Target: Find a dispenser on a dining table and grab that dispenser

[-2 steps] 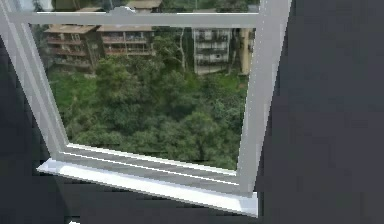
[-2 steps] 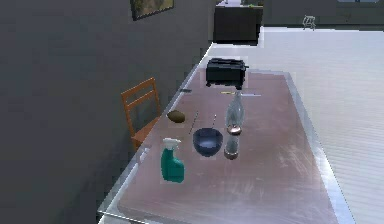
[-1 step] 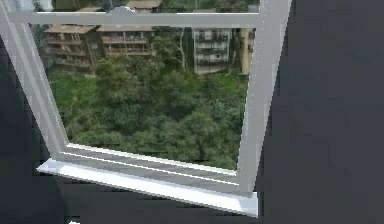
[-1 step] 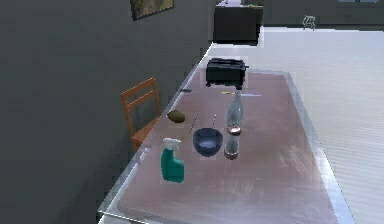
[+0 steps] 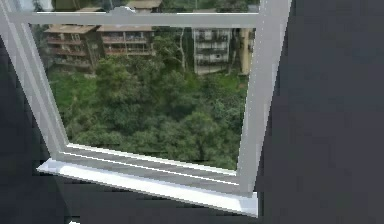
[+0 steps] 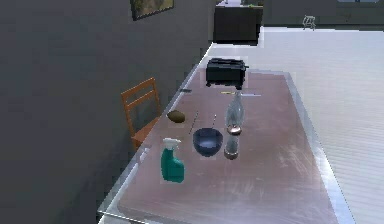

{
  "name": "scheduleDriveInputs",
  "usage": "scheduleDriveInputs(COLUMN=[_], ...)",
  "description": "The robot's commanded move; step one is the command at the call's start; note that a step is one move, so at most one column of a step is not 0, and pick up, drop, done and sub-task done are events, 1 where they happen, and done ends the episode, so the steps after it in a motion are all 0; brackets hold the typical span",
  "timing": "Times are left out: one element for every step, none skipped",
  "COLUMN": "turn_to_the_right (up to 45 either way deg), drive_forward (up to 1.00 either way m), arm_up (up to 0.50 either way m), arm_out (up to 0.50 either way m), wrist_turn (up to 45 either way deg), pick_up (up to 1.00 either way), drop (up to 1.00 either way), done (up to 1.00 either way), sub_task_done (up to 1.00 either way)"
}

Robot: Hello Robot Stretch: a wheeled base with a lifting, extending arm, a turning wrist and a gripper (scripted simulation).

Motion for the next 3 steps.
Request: scheduleDriveInputs(turn_to_the_right=[0.0, 0.0, 0.0], drive_forward=[0.0, 0.0, 0.0], arm_up=[0.0, 0.0, 0.0], arm_out=[0.3, 0.0, 0.0], wrist_turn=[0.0, 45.0, 45.0], pick_up=[0.0, 0.0, 0.0], drop=[0.0, 0.0, 0.0], done=[0.0, 0.0, 0.0], sub_task_done=[0.0, 0.0, 0.0])
